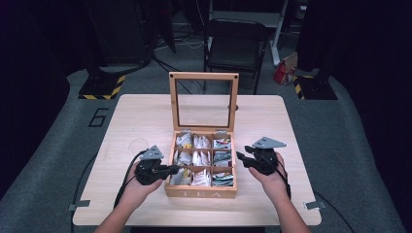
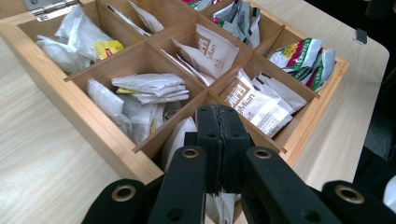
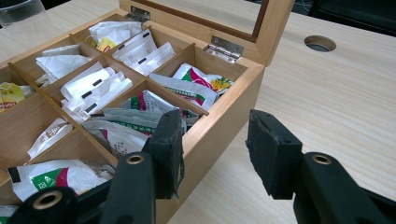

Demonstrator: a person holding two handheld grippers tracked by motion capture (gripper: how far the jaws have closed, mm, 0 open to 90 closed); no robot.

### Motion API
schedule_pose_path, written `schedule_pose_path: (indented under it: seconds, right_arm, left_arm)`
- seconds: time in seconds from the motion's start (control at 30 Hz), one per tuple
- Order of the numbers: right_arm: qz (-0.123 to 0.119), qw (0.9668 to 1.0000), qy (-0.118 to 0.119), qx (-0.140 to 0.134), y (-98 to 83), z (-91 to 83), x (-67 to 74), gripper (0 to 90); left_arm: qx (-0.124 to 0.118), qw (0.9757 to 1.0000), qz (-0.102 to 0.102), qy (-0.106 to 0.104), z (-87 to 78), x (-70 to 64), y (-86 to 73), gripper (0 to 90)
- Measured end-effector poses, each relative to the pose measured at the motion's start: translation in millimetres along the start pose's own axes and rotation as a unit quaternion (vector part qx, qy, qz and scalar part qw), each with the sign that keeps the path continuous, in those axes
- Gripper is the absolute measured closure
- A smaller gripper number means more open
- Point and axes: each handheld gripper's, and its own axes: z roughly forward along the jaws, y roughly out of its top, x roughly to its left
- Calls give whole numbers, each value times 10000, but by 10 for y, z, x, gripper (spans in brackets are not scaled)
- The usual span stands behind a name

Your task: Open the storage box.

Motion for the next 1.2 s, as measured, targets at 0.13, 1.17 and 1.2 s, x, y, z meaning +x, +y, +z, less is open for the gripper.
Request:
schedule_pose_path:
  seconds: [0.13, 1.17, 1.2]
  right_arm:
    - [8, 10000, -1, 20, 1, 1, 7, 550]
    - [-11, 10000, -29, -15, -8, 5, -9, 547]
    - [-16, 10000, -40, -9, -8, 3, -7, 547]
  left_arm:
    - [53, 10000, 53, 5, -33, 1, -10, 891]
    - [-485, 9984, -20, 282, -290, 151, 140, 900]
    - [-506, 9983, -40, 289, -303, 157, 144, 900]
